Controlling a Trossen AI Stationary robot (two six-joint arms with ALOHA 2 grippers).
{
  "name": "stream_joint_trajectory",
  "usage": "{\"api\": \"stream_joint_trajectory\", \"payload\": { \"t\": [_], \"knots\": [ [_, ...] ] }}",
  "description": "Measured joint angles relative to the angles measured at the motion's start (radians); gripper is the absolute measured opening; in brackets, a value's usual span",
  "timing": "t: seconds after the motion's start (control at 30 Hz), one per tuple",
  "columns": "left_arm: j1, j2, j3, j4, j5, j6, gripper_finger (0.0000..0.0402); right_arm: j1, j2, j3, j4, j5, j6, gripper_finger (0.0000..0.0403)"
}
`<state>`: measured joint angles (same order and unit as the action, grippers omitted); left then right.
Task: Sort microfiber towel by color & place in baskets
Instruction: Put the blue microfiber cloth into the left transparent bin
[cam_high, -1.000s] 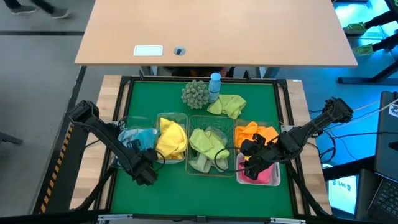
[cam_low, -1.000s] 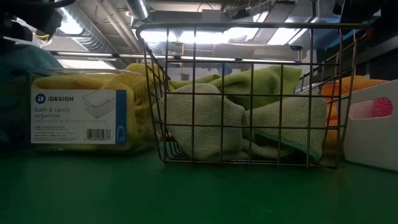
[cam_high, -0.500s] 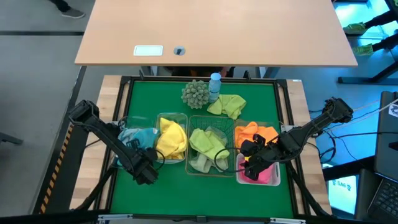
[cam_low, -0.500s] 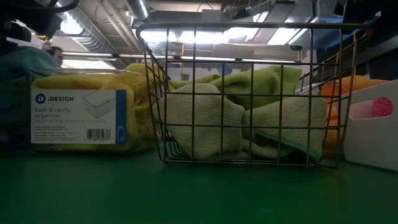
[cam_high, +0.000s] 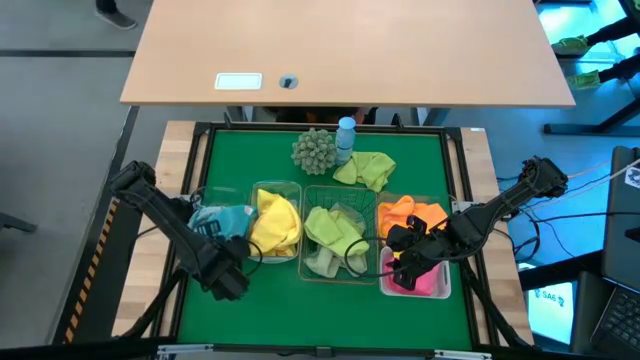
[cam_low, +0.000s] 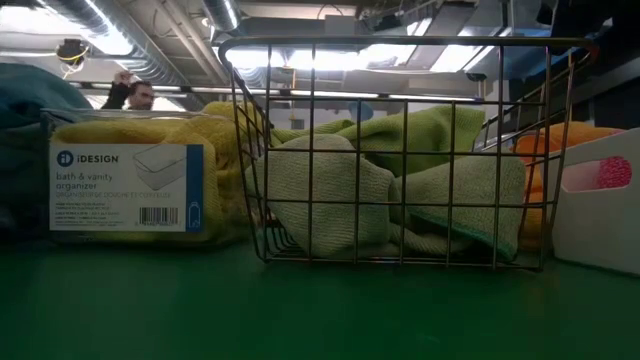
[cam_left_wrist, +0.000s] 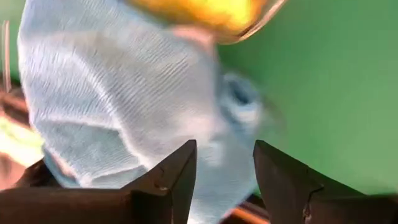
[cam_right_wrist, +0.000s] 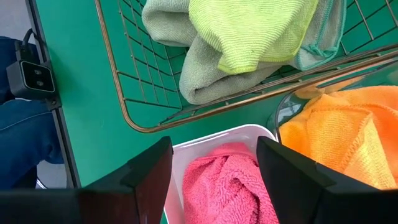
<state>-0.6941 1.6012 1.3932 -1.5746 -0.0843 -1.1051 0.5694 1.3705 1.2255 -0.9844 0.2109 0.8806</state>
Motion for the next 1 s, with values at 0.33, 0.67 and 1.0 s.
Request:
{"api": "stream_joint_trajectory", "payload": {
  "t": [0.33,0.67,1.0],
  "knots": [
    [0.031,0.0,0.114,0.012,-0.21,0.015,0.0153,0.0,0.0,0.0,0.0,0.004,0.0,0.0232],
    [0.163,0.0,-0.002,0.017,-0.297,0.034,0.0153,0.0,0.0,0.0,0.0,0.007,0.0,0.0232],
    [0.277,0.0,-0.216,0.024,-0.26,0.061,0.0153,0.0,0.0,0.0,0.0,0.008,0.0,0.0232]
  ]
}}
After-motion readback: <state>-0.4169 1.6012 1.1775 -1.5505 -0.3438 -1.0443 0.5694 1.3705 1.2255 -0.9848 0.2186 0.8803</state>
